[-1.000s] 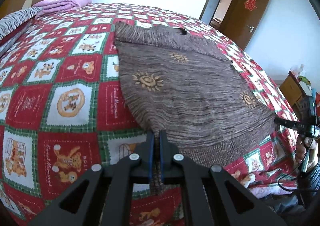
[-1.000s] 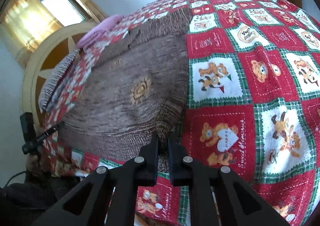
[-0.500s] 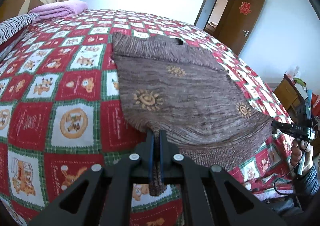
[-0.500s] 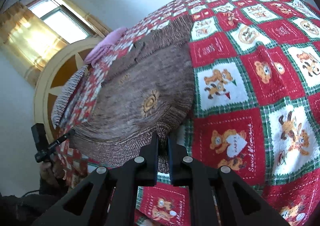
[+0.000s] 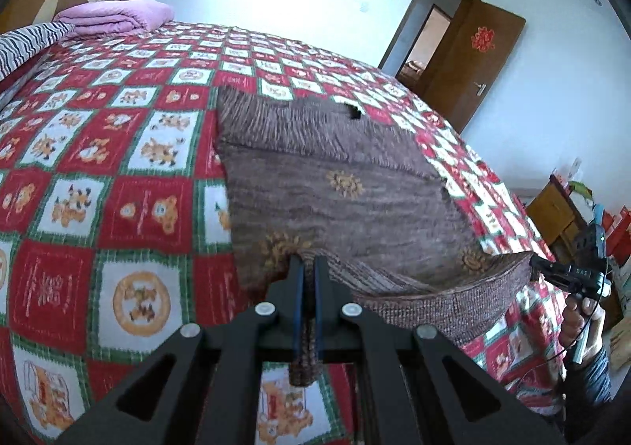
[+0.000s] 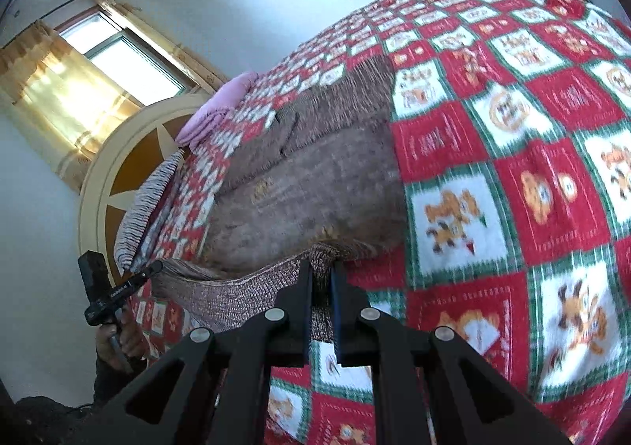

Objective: Fold small clothes
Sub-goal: 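Lift the hem with both tools and fold it toward the collar, then lay the folded hem down and open both tools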

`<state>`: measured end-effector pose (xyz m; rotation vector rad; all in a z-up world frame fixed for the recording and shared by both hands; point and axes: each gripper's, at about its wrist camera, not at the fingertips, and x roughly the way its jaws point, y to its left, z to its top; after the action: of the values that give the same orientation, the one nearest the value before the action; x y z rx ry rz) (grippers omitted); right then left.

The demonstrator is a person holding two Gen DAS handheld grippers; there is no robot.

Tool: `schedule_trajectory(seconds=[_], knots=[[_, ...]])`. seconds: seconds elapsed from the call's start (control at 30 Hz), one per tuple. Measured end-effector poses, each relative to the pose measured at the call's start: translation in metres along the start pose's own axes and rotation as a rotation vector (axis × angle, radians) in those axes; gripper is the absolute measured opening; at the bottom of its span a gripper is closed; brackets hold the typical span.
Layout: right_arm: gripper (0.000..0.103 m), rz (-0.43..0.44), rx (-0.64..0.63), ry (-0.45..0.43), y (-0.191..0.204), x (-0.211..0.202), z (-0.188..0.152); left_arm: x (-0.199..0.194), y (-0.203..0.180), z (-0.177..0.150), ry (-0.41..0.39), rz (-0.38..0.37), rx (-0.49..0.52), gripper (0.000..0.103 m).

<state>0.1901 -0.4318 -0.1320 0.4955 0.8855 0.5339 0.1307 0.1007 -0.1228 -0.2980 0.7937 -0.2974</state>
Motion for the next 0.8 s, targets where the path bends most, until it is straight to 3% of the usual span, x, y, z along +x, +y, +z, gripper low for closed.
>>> schedule_trajectory(seconds=[0.8], knots=[[0.008, 0.006, 0.002, -0.052, 0.009, 0.057, 0.117, 0.044, 0.022, 0.091, -0.06, -0.002, -0.029, 0.004]])
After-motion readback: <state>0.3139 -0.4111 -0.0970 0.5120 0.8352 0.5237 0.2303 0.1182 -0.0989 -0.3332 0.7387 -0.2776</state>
